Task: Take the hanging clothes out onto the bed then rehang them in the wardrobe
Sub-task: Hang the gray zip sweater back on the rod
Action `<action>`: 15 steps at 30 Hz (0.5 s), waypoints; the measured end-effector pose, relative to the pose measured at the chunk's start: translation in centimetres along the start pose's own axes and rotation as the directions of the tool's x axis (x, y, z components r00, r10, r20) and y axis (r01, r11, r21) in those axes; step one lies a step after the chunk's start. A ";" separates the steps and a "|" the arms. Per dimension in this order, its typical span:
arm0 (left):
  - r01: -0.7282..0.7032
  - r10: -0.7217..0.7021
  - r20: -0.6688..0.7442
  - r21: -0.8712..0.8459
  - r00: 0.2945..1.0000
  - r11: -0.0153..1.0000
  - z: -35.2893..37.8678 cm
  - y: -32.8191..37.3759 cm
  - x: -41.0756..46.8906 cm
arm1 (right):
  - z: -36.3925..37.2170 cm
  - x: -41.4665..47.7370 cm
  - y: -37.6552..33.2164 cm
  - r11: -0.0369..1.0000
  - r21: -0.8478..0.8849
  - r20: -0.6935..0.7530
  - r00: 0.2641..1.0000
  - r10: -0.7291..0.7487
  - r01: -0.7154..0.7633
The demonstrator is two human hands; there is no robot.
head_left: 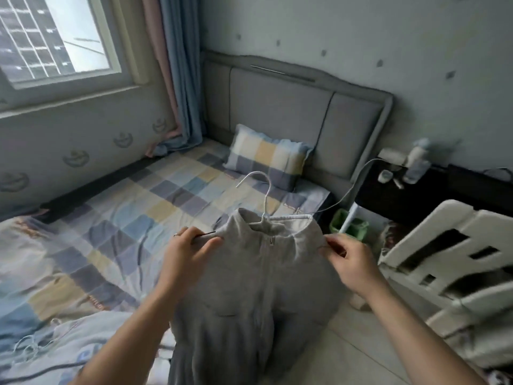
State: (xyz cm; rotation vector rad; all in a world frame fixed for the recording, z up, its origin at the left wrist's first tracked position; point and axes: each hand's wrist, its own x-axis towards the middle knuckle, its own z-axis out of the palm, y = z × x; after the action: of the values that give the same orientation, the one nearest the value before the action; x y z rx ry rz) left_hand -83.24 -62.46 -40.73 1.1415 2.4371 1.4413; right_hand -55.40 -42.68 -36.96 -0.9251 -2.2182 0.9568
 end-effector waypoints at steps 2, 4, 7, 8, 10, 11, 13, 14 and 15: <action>-0.067 0.067 0.034 -0.019 0.997 0.998 3.9 4.0 1.4 | -4.6 -0.4 1.9 1.000 -0.016 -0.073 0.997 0.015 -0.016; -0.117 0.121 0.066 -0.066 0.990 0.991 7.7 7.8 2.4 | -9.0 -0.9 3.7 0.998 -0.046 -0.149 0.988 0.032 -0.040; -0.186 0.203 0.137 -0.130 0.970 0.974 13.2 13.3 3.8 | -15.1 -2.0 5.9 0.993 -0.094 -0.285 0.958 0.040 -0.069; -0.208 0.232 0.167 -0.146 0.958 0.967 15.1 15.1 4.4 | -17.1 -2.3 6.5 0.990 -0.115 -0.323 0.946 0.036 -0.077; -0.254 0.288 0.217 -0.169 0.933 0.952 18.9 18.6 5.7 | -20.9 -2.9 7.6 0.982 -0.156 -0.394 0.918 0.037 -0.106; -0.283 0.321 0.231 -0.183 0.918 0.941 20.7 20.5 6.4 | -22.8 -3.2 8.1 0.976 -0.178 -0.434 0.900 0.037 -0.126; -0.344 0.398 0.254 -0.231 0.882 0.910 24.1 24.5 7.4 | -26.6 -3.8 8.9 0.960 -0.228 -0.504 0.863 0.028 -0.164; -0.373 0.438 0.268 -0.260 0.858 0.890 25.8 26.5 7.9 | -28.4 -4.1 9.2 0.951 -0.248 -0.537 0.843 0.025 -0.186; -0.402 0.479 0.284 -0.290 0.831 0.869 27.4 28.6 8.4 | -30.2 -4.4 9.5 0.941 -0.268 -0.570 0.821 0.019 -0.208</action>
State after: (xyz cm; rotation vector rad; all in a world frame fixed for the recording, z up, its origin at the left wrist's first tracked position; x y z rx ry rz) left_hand -61.79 -29.51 -30.98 1.8115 1.7946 1.4076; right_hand -28.16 -29.18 -27.22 -1.3063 -1.8331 0.2943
